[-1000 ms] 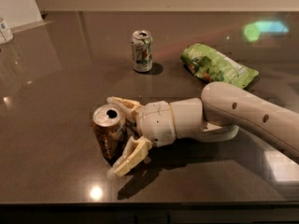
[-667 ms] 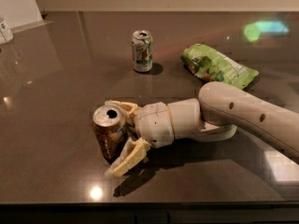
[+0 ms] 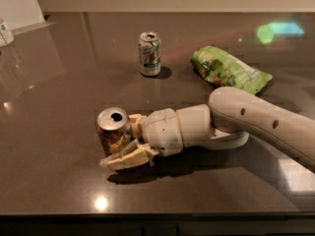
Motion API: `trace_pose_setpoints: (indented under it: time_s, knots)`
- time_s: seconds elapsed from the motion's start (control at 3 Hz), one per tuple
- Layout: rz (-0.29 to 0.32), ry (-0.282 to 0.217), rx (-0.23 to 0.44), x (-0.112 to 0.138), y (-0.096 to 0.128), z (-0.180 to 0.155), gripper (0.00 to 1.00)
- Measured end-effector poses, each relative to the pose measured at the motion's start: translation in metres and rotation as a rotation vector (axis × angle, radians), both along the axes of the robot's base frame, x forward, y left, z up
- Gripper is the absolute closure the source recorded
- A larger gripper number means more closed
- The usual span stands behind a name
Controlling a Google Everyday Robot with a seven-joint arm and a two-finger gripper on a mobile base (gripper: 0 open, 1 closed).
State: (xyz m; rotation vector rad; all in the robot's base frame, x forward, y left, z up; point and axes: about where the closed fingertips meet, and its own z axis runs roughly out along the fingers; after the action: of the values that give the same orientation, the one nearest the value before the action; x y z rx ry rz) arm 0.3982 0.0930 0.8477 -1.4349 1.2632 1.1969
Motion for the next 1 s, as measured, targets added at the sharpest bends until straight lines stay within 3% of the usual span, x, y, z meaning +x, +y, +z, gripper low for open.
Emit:
trace_pose_setpoints:
  time_s: [0.33,0.67,1.0]
  knots:
    - [-0.021,0.009,-0.005,0.003,-0.005,0.001,0.68]
    - [-0.113,-0.05,-0.044,0.019,-0.02,0.027,0.98]
    - [-0.227,-0.186,-0.064,0.043,-0.04,0.066,1.0]
